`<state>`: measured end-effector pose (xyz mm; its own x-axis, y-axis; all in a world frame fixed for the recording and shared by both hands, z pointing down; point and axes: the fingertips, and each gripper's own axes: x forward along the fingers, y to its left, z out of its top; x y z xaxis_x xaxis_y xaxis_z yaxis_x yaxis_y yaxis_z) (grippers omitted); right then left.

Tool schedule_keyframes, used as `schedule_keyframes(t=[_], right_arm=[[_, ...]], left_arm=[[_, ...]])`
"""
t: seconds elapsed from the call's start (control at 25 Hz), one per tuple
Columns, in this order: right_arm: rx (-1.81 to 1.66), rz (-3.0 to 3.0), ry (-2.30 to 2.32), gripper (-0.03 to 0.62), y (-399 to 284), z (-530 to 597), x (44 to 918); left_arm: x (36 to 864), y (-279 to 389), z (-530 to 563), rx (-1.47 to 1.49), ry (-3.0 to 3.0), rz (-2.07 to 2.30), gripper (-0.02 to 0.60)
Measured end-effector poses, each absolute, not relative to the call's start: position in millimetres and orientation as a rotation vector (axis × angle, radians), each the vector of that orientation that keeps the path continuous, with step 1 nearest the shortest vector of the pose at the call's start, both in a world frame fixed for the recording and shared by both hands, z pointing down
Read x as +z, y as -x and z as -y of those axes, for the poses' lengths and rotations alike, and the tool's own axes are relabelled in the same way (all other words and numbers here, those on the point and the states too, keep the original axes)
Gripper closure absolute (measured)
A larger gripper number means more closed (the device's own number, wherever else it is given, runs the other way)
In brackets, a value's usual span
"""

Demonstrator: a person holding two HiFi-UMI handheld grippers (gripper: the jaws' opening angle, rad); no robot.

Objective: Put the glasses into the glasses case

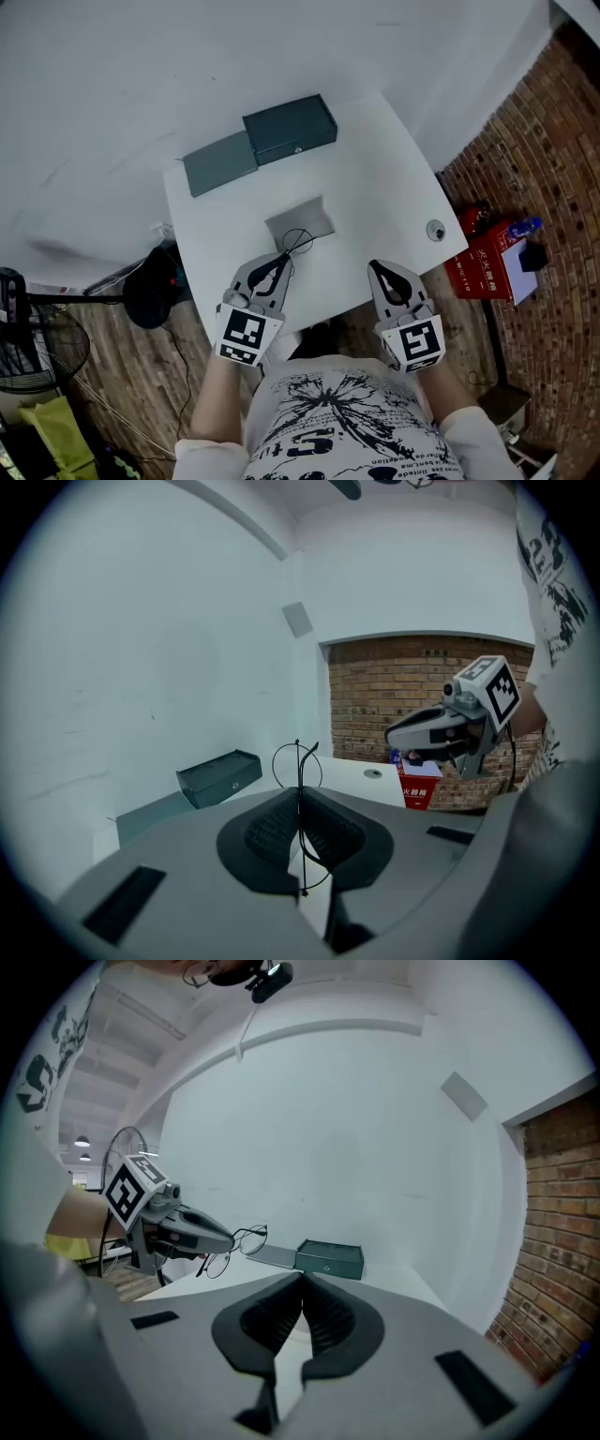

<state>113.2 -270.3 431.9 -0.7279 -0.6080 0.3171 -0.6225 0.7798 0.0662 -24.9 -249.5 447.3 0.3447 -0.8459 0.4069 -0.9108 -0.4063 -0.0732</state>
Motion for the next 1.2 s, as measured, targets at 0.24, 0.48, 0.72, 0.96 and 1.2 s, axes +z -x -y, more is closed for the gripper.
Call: schedule_keyframes(t=[0.24,0.48,0.72,0.96,1.2], right_arm=[[0.113,2.632,-0.93,0.579,-87,331,448],[0.188,2.593,-0.899,0.579,-79,370,476],[0.2,2.597,-0.83,0.579,-73,401,493],[0.218,2.587,-0.749,0.579,-70,417,508],[0.226,2.568,-0.695,0.579,-71,425,521]], left_arm=[[496,35,314,0.846,-2.465,1.439,0.558],[539,36,350,1.015,-2.457,1.263,0.558],[581,27,369,1.14,-2.437,1.068,0.558],[611,23,379,1.189,-2.371,1.005,0.558],[636,21,377,1.232,-2.336,0.903,0.558]])
